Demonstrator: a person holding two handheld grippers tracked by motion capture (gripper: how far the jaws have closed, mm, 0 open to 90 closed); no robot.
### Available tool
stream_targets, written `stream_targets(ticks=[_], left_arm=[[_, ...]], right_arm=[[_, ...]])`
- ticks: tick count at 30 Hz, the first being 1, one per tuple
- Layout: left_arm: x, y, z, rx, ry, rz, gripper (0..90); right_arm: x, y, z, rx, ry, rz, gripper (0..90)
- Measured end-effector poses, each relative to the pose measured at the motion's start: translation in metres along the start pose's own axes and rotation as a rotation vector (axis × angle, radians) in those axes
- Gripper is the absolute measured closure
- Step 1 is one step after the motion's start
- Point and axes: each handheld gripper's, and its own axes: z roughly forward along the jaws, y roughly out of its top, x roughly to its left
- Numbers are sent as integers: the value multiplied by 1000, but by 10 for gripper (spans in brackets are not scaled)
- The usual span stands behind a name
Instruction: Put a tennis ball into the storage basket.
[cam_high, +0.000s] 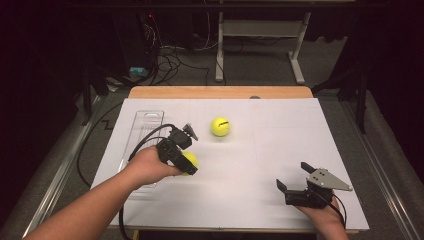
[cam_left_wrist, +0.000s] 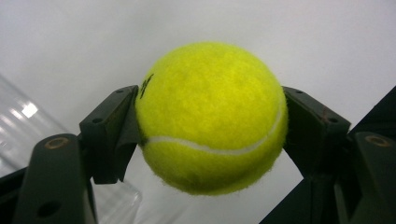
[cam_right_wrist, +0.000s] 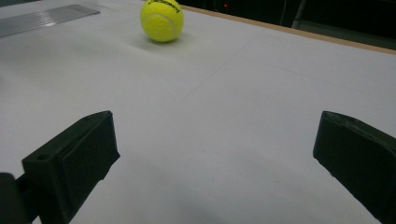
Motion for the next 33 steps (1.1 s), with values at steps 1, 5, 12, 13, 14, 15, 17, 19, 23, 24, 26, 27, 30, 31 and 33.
stream_targets(ticks=[1,5,12,13,14,15,17,19,23,24,26,27,30,31,33], left_arm=[[3,-1,-2,0,4,-8,265],[19,-4,-10,-2,20,-43,265],[51,-9,-22,3,45,-114,265],[55,-9,-23,2,50,-124,265],[59,-10,-24,-1,54,-135,265],[63,-11,-26,0,55,-145,265],[72,-12,-27,2,62,-164,265],[80,-14,-30,8,66,-182,265],[95,-17,-35,11,76,-217,265],[99,-18,-36,10,80,-227,265],[106,-20,-39,13,81,-245,265],[109,-21,-40,14,83,-252,265],[118,-23,-43,15,91,-270,265],[118,-23,-43,15,91,-270,265],[124,-24,-45,15,94,-282,264]], right_arm=[[-2,-1,-2,2,-5,2,0],[-5,-3,-5,3,-15,5,0],[-6,-4,-5,6,-14,-3,0],[-6,-4,-5,7,-13,-4,0],[-6,-4,-5,7,-13,-4,0],[-6,-4,-5,7,-12,-4,0],[-6,-4,-5,8,-13,-7,0],[-6,-4,-5,9,-13,-5,0],[-7,-4,-4,10,-12,-4,0],[-6,-4,-4,11,-12,-4,0],[-7,-4,-4,10,-11,-9,0],[-6,-4,-4,13,-11,-9,0],[-6,-4,-4,15,-12,-9,0],[-6,-4,-4,15,-12,-9,0],[-7,-4,-4,12,-12,-10,0]])
